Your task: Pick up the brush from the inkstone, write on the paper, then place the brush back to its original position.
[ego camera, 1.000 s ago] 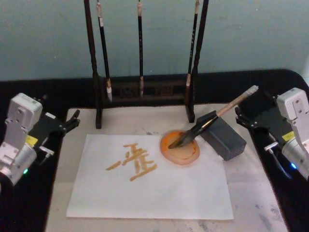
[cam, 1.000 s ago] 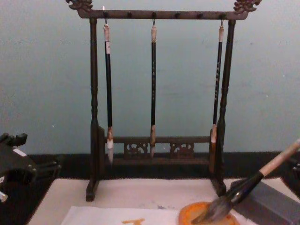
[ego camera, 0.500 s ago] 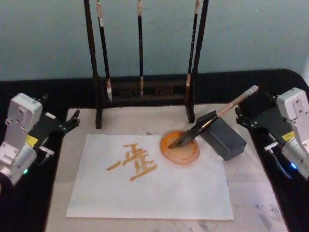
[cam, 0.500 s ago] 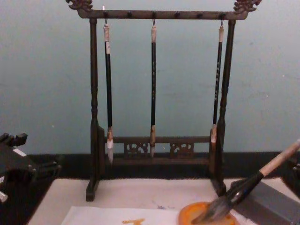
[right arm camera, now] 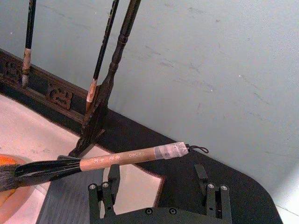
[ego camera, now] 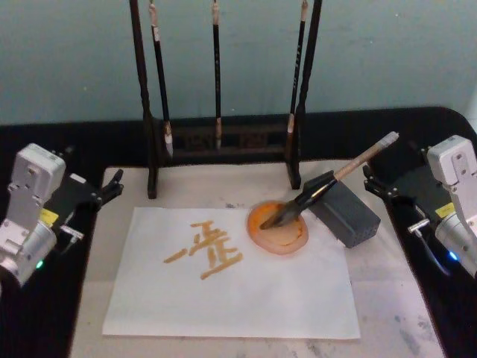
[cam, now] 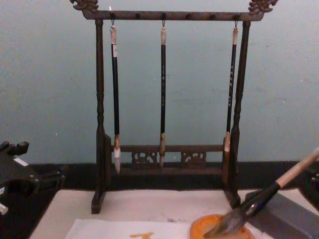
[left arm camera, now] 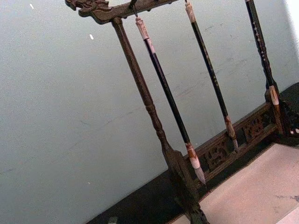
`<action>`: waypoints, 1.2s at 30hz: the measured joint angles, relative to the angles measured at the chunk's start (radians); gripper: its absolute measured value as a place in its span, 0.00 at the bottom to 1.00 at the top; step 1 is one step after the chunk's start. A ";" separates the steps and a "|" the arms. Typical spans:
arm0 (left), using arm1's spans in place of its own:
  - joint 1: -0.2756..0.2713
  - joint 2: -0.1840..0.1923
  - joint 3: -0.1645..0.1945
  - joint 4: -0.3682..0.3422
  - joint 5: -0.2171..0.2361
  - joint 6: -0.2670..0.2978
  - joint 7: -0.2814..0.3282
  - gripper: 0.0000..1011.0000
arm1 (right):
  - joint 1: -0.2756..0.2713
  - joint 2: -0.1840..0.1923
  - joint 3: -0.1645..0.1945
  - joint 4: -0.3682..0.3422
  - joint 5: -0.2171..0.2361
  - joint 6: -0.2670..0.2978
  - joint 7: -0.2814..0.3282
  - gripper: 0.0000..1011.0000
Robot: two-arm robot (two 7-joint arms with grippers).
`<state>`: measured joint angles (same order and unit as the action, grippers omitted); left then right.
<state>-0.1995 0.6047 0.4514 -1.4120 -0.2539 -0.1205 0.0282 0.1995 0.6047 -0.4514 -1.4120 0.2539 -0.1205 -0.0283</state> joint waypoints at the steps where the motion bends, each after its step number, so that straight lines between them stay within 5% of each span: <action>1: 0.000 0.000 0.000 0.000 0.000 0.000 0.000 1.00 | 0.000 0.000 0.000 0.000 0.000 0.000 0.000 0.99; 26: 0.000 0.000 0.000 0.000 0.000 0.000 0.000 1.00 | -0.010 -0.014 0.019 -0.006 0.003 0.004 0.018 0.99; 32: 0.000 0.000 0.000 0.000 0.000 0.000 0.000 1.00 | -0.041 -0.031 0.059 -0.038 0.062 0.022 0.043 0.99; 36: 0.000 0.000 0.000 0.000 0.000 0.000 0.000 1.00 | -0.072 -0.054 0.102 -0.071 0.150 0.061 0.072 0.99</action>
<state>-0.1995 0.6047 0.4514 -1.4120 -0.2539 -0.1205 0.0283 0.1278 0.5505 -0.3490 -1.4831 0.4040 -0.0594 0.0439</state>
